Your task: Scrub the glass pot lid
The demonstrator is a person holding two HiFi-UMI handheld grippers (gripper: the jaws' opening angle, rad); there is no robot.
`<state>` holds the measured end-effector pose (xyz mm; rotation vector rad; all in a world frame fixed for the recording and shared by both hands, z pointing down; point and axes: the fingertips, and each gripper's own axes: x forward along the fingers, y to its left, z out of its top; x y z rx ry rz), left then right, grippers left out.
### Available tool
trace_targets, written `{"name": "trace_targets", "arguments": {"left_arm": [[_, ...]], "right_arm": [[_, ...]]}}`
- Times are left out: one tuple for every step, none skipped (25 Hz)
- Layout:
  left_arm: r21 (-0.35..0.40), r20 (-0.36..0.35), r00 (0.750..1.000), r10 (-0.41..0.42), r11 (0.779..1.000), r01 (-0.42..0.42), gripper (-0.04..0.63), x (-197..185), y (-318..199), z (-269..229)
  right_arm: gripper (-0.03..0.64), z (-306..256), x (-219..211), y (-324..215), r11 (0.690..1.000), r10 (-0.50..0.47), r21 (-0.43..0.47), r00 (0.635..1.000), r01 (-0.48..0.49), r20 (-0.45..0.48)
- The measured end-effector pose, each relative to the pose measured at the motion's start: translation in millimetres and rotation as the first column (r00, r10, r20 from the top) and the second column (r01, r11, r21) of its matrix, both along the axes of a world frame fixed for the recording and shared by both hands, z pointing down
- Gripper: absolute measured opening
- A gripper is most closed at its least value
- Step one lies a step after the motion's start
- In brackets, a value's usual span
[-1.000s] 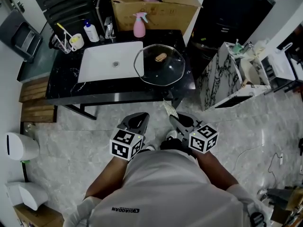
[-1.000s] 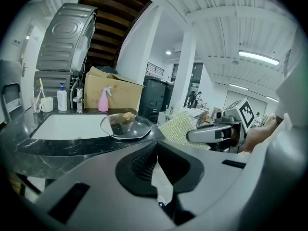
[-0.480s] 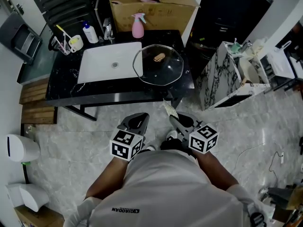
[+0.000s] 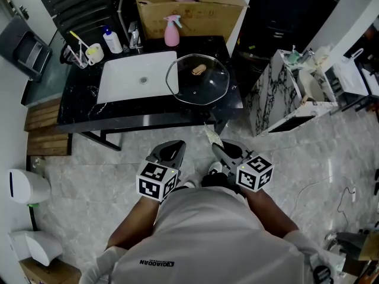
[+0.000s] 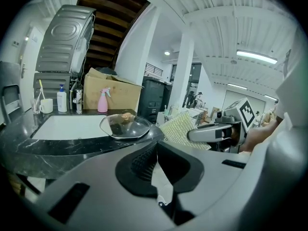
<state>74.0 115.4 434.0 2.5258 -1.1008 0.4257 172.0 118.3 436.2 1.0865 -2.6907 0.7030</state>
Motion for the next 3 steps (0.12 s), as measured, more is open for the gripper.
{"name": "trace_targets", "arguments": {"left_arm": [[0.003,-0.003,1.000,0.003,1.000,-0.003,0.015,0.1,1.0,-0.5],[0.006,-0.006,1.000,0.005,1.000,-0.005,0.015,0.2,2.1,-1.1],[0.009,-0.008,1.000,0.008,1.000,-0.008,0.015,0.5,3.2,-1.7]], "right_arm": [[0.087,0.4,-0.5,1.0,1.000,0.000,0.000,1.000,0.000,0.000],[0.087,0.6,-0.8,2.1,1.000,0.001,0.000,1.000,-0.001,-0.001],[0.087,0.9,-1.1,3.1,1.000,0.001,-0.001,1.000,-0.001,-0.001]]}}
